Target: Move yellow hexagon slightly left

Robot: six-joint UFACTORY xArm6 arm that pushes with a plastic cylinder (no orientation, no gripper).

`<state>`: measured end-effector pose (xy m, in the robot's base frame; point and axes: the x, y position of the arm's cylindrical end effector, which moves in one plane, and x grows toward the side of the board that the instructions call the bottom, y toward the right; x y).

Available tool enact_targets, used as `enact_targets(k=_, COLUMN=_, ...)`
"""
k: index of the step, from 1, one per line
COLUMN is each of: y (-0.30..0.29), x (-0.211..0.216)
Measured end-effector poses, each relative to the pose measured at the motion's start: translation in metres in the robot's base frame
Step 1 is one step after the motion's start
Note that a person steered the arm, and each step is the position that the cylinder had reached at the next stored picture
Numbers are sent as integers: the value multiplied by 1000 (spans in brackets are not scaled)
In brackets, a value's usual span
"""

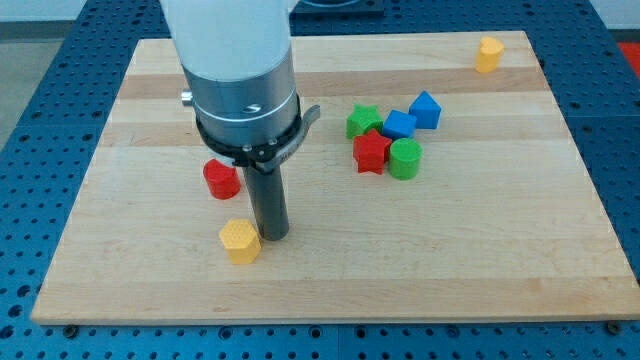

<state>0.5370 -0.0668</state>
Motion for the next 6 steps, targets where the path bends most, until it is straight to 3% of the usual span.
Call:
enact_targets(k=2, y=-6, x=20)
enact_targets(k=6, y=-101, x=20)
